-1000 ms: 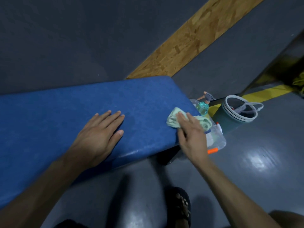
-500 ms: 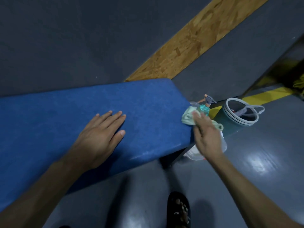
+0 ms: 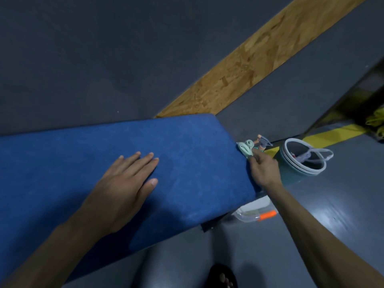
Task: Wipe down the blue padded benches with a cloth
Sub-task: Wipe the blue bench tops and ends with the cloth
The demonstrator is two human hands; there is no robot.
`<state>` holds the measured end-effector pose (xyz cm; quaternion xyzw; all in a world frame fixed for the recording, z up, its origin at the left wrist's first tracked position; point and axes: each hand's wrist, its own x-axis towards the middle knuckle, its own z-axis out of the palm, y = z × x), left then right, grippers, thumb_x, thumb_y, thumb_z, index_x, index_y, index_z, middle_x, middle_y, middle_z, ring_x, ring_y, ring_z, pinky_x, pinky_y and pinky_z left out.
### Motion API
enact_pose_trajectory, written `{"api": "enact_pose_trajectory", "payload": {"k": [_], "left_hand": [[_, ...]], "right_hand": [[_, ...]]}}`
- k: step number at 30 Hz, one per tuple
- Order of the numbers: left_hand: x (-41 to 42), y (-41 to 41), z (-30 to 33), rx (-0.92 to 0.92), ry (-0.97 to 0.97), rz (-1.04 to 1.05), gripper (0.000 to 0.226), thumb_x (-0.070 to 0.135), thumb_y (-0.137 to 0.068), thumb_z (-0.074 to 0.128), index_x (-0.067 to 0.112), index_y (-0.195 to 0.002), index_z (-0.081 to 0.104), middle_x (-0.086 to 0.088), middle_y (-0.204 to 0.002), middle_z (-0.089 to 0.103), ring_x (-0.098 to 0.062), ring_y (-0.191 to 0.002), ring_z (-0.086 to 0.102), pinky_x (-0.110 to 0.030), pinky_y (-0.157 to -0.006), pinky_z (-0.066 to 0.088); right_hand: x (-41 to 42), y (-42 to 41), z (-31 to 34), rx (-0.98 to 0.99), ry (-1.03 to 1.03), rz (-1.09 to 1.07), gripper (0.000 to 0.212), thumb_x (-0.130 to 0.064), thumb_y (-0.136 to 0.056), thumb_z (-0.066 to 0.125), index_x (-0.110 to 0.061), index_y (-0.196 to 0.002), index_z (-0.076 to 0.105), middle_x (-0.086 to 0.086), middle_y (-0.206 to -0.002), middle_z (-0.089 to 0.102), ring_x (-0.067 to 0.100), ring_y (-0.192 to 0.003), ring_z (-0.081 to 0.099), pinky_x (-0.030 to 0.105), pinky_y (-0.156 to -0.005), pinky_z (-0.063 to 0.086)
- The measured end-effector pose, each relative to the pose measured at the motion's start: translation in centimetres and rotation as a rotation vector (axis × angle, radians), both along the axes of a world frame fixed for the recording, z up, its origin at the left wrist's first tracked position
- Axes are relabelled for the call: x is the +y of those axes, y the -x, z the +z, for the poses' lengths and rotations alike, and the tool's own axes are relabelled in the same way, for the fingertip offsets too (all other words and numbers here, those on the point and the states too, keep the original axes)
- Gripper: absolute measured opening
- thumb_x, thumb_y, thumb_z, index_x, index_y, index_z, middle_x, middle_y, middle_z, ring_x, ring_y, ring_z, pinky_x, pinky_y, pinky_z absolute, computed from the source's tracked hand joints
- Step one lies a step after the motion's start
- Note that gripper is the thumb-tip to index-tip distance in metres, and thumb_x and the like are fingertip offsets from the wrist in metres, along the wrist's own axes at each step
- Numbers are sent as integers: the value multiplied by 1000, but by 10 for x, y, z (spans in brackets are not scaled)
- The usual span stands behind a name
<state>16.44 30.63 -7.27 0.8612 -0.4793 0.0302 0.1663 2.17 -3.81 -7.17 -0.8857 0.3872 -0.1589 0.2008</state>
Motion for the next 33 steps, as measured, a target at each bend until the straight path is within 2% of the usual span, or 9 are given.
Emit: {"api": "enact_pose_trajectory", "payload": {"k": [6,12,15,17,21,23,26,30,33], "left_hand": [[3,-9,-4,0,-2,-2,57,48,-104,23,19,-148,44,5,-155,41,-20,-145,35,-42,-119,23],[-10,-9,-5,0,-14,5,58,49,-104,21,19,-150,40,5,-157,39,-17,-146,33,-38,-120,20],[-12,-10,-1,4,8,26,59,49,-103,23,19,-150,41,5,-156,40,-18,-146,34,-37,-120,19],[-12,-12,1,9,0,38,60,51,-102,22,20,-150,40,5,-157,37,-18,-147,31,-36,-121,17],[-5,-14,1,-7,-47,67,63,53,-100,20,20,-150,40,4,-159,35,-19,-148,29,-39,-121,18],[2,-15,3,-20,-66,78,62,51,-100,21,18,-149,42,2,-158,37,-21,-146,32,-41,-120,22],[12,-18,6,-30,-96,105,64,51,-100,18,18,-148,43,1,-157,38,-23,-146,33,-42,-121,21],[25,-18,11,-16,-107,140,67,51,-98,12,19,-151,40,3,-159,34,-22,-148,28,-39,-121,14],[34,-13,20,5,-107,140,71,54,-96,9,20,-151,38,3,-160,33,-23,-149,26,-41,-122,13]], "right_hand": [[31,-22,-2,-68,119,-27,31,-6,-94,50,-12,-120,66,22,-101,70,43,-94,62,39,-74,43],[143,-46,-20,-98,179,537,49,-5,-87,50,-14,-134,59,8,-135,61,30,-128,52,37,-112,37],[122,-37,-16,-76,210,637,50,-9,-90,47,-19,-138,56,-1,-142,56,20,-136,47,30,-116,32],[79,-29,-11,-74,221,518,46,-5,-89,50,-15,-134,59,6,-134,62,23,-126,55,24,-109,34],[17,-28,-2,-4,212,163,37,-8,-93,50,-19,-126,61,16,-108,69,39,-94,62,37,-71,44],[29,-38,-4,-12,212,99,32,-7,-91,47,-13,-119,61,20,-100,66,42,-88,60,39,-68,43],[98,-59,-14,-108,244,255,40,-4,-82,46,-7,-120,62,23,-103,65,43,-94,59,46,-82,51],[182,-64,-19,-145,221,556,48,-4,-87,51,-15,-134,59,6,-135,62,29,-129,51,38,-111,41],[147,-51,-11,-95,256,606,48,-9,-90,48,-18,-136,57,2,-138,60,24,-129,53,34,-109,42]]}}
